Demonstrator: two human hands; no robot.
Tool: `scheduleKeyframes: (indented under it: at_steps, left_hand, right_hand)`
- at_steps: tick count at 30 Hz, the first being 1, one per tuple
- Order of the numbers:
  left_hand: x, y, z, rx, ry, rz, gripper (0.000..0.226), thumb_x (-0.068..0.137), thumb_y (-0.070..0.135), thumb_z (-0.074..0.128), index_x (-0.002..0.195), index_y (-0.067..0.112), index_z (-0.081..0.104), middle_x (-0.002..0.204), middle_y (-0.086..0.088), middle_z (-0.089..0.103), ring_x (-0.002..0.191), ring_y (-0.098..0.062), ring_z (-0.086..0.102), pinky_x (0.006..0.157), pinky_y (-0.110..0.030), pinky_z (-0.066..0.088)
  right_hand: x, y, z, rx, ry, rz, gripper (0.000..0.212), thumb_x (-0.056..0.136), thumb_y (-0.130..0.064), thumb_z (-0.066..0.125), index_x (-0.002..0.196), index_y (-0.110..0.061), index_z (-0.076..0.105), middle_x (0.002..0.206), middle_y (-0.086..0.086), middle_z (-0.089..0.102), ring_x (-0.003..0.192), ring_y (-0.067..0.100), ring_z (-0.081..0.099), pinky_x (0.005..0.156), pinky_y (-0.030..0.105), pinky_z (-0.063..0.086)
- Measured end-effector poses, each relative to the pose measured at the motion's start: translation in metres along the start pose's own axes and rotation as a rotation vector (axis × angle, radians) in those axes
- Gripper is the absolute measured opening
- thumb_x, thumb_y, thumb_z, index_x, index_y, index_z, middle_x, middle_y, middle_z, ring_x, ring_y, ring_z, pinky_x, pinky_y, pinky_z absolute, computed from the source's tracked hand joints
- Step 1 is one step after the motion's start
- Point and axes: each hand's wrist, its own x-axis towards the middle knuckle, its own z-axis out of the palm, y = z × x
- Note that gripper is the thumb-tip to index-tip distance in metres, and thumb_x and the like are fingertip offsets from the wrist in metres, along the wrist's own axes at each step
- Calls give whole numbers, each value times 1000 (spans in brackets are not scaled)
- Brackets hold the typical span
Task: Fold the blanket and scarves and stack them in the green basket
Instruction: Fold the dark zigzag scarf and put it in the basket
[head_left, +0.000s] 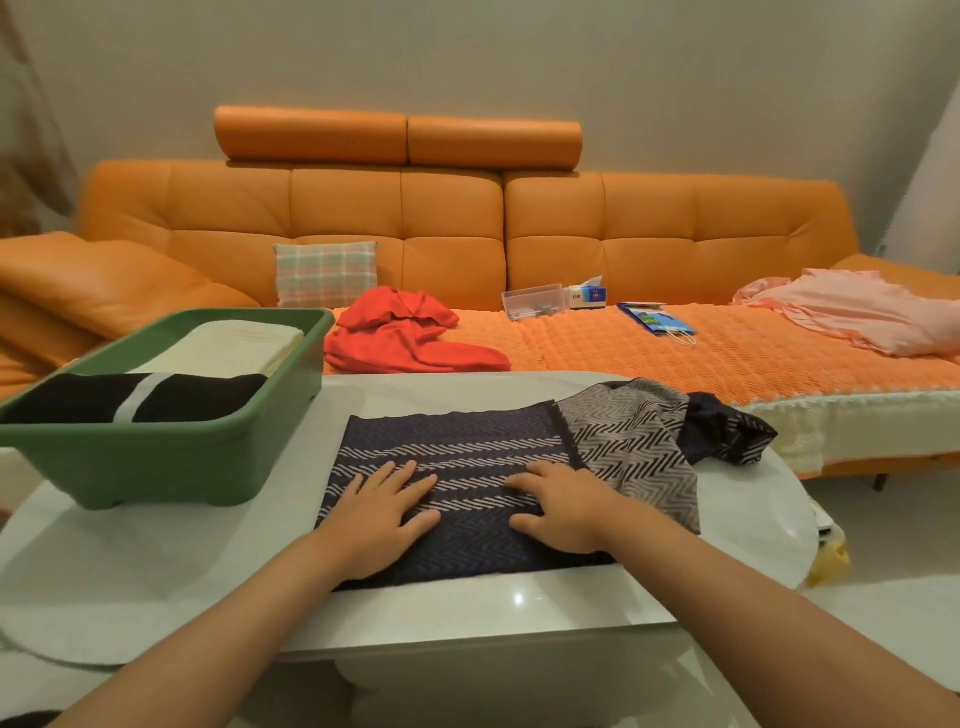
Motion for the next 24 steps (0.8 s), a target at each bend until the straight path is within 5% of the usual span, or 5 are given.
scheduleKeyframes:
  at_steps: [5, 10, 16, 20, 24]
  left_hand:
    - [-5, -19, -10, 58, 386, -195, 42, 102, 36, 41, 141, 21, 44, 141, -1, 49, 126, -22, 45, 103, -37, 39]
    - [-12, -40, -16, 118, 309, -512, 44, 94, 48, 44, 118, 12, 53, 122, -9, 53, 116, -27, 47, 94, -38, 43]
    - [-8, -36, -21, -22, 360, -508, 25, 94, 24, 42, 110, 10, 56, 117, -13, 58, 108, -32, 55, 85, -39, 44]
    - [6, -26, -39, -334, 448, -419, 18, 101, 24, 43, 105, 8, 49, 107, -16, 62, 99, -35, 58, 73, -37, 39]
    - [28, 4, -60, -637, 474, -310, 10, 100, 23, 49, 97, 14, 50, 100, -9, 62, 96, -29, 59, 79, -36, 42]
  right_hand:
    - [22, -28, -4, -146, 190, -9, 50, 96, -55, 38, 134, -24, 49, 135, 8, 47, 128, 29, 41, 112, 52, 25]
    - [44, -72, 11, -1, 149, -159, 60, 103, -51, 37, 156, -27, 24, 165, 9, 14, 151, 28, 13, 122, 49, 14]
    - [59, -100, 36, 52, 11, -141, 63, 103, -57, 25, 159, -36, 7, 167, 5, -6, 153, 26, -9, 122, 53, -4]
    - [57, -93, 17, 300, 171, -152, 56, 100, -49, 46, 152, -29, 37, 159, 5, 31, 148, 23, 25, 121, 43, 19]
    - [49, -70, -11, 752, 321, -41, 34, 98, -30, 54, 131, -27, 61, 124, 0, 64, 106, 16, 63, 96, 35, 50]
